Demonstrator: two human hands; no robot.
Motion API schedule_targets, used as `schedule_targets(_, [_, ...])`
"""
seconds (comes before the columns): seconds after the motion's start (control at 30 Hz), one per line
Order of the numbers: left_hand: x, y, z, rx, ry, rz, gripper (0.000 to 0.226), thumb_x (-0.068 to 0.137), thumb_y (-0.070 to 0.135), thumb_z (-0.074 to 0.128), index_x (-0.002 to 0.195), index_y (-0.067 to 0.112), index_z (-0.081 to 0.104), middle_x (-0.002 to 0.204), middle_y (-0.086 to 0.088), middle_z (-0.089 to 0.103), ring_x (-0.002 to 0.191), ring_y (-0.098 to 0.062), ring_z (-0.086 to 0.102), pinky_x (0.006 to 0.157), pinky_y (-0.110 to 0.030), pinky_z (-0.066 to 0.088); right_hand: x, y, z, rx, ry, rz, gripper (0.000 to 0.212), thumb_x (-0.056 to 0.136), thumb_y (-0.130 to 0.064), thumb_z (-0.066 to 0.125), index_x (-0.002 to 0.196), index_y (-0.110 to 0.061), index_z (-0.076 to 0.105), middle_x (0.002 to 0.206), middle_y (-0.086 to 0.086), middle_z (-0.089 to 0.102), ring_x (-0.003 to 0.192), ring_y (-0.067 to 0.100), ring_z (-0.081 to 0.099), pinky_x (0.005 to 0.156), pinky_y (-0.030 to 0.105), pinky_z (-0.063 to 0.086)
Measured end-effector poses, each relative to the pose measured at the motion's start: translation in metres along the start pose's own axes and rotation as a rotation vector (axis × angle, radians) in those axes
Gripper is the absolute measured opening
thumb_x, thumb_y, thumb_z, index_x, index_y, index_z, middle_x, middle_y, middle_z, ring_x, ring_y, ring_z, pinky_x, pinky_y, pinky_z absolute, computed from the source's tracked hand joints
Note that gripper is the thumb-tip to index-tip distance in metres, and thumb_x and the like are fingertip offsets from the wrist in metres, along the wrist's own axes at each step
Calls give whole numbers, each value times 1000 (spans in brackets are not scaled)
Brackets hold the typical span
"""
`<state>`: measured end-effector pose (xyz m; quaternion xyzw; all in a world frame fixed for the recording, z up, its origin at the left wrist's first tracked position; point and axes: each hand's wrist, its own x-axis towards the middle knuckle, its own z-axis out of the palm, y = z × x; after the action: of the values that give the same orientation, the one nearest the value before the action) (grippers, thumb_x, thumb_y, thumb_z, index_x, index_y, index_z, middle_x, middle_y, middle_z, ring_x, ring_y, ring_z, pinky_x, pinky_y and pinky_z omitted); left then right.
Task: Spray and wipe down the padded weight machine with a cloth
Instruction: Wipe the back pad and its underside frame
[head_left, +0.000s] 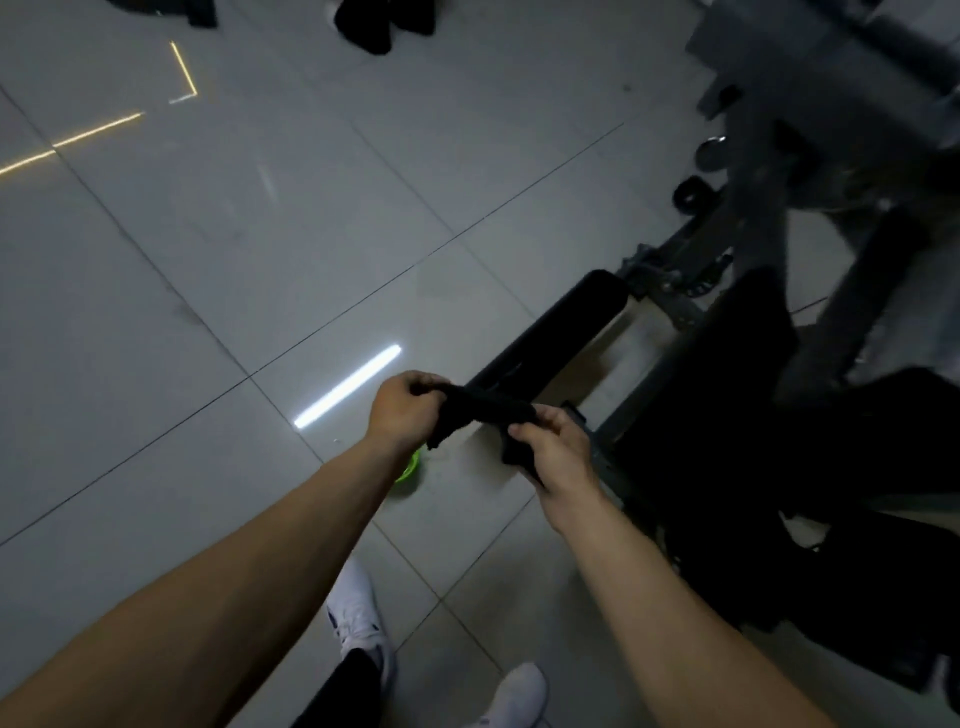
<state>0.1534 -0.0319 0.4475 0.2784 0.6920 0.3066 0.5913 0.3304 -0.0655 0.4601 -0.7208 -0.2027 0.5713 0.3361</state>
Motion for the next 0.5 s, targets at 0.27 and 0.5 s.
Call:
schedule_targets(0.27, [-124, 15, 103, 219, -255, 143, 24, 85, 35, 81, 86, 11, 78, 82, -5, 77, 73, -20, 75, 71, -36, 62, -97, -12, -178, -181, 212, -145, 15, 101, -28, 64, 101, -16, 73, 96, 11, 76, 81, 23, 72, 68, 34, 58])
schedule_targets(0.5, [-303, 34, 290, 390, -539, 426, 14, 101, 31, 62, 97, 24, 73, 85, 4, 74, 82, -15, 72, 70, -27, 56, -187, -11, -365, 510, 187, -15, 37, 106, -33, 52, 131, -9, 64, 131, 16, 67, 120, 34, 64, 105, 51, 52])
